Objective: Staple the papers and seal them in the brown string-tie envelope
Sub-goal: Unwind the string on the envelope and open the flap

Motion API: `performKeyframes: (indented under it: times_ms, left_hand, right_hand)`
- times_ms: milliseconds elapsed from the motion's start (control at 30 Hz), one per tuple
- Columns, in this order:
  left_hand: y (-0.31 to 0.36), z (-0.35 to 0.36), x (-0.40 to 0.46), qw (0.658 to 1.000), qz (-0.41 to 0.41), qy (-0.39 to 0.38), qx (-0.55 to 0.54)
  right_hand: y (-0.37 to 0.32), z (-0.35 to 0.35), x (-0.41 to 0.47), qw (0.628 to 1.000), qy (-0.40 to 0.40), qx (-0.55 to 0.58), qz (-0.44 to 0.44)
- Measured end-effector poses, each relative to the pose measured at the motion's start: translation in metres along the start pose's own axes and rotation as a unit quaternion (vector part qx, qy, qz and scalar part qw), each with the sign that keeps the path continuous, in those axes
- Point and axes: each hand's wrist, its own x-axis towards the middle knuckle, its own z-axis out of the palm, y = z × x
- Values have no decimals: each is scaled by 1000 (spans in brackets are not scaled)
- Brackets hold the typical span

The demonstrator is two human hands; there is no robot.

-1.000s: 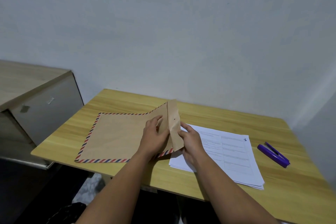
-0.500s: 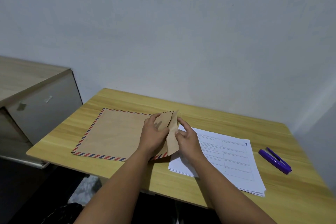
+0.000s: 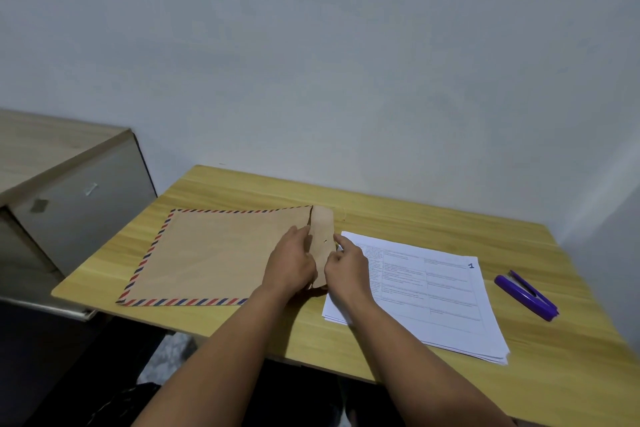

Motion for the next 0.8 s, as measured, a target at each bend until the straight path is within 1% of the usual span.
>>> performKeyframes:
  times_ms: [167,300,367,433,533,567,600,667,733,800]
  left_hand:
    - [-5,-2,-5,998,8,22,50]
    - [-8,-10,-10,998,13,48,36]
    - [-9,-14,-10,998,-6,67,12]
    - [-11,-16,-10,997,-27,69,-5]
    - [-14,-18,-9,998,-16,66,-4]
    - [-15,-19,-8,998,-17,67,-5]
    - [-16,-20,-7,998,-19,67,-7]
    - [-16,-22,-5,998,-21,65,-5]
    - [-15,-22,-4,998,-11,65,0]
    - [-15,-22,-2,998,-6,68,3]
  right_hand:
    - [1,4,0,1000,28,4,-8]
    - [3,9,0,999,33,15,-4]
    - [3,8,2,1000,18,14,-5]
    - [4,3,3,1000,-16,27,0]
    - [8,-21,6,998,-50,38,9]
    - [10,-34,8,999,-48,20,5]
    - [12,-50,12,999,-37,-23,-3]
    - [19,-90,19,986,0,-164,-5]
    - [33,-129,26,963,18,-267,27]
    - [49,-162,29,936,15,-342,86]
